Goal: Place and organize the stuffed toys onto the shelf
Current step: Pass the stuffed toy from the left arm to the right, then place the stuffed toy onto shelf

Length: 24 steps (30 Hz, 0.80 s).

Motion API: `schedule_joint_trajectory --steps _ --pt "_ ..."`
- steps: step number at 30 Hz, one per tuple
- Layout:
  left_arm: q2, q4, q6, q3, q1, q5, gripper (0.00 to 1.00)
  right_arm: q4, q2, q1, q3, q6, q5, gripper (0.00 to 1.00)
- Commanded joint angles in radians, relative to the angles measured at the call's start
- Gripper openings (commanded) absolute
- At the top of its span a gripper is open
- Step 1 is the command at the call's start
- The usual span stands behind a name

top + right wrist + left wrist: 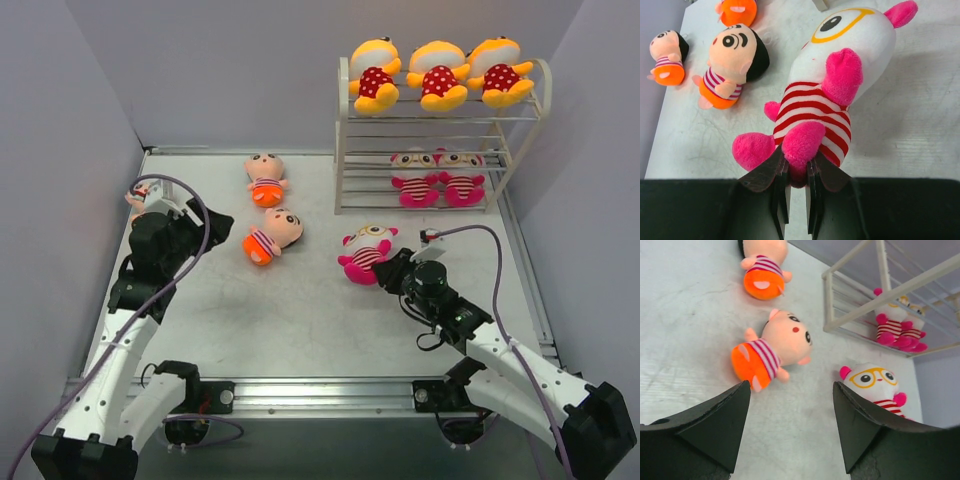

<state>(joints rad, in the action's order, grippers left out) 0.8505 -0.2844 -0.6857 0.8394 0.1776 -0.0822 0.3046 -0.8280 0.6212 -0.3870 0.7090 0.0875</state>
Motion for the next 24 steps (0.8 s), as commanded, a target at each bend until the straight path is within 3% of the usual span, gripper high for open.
schedule_joint_trajectory --steps 1,9,17,24 --pt "-0.047 -0.177 0.198 0.075 -0.029 -0.045 0.75 0.039 0.021 -0.014 0.010 -0.032 -0.022 0.00" --pt "-0.085 -0.254 0.422 0.072 -0.004 0.109 0.76 0.232 0.007 -0.141 0.011 -0.088 -0.133 0.00" --pt "-0.099 -0.228 0.434 0.015 0.017 0.162 0.76 0.566 -0.146 -0.287 0.030 -0.132 -0.244 0.00" --pt "-0.105 -0.231 0.448 0.013 0.029 0.202 0.76 0.715 -0.333 -0.321 -0.015 -0.233 -0.270 0.00"
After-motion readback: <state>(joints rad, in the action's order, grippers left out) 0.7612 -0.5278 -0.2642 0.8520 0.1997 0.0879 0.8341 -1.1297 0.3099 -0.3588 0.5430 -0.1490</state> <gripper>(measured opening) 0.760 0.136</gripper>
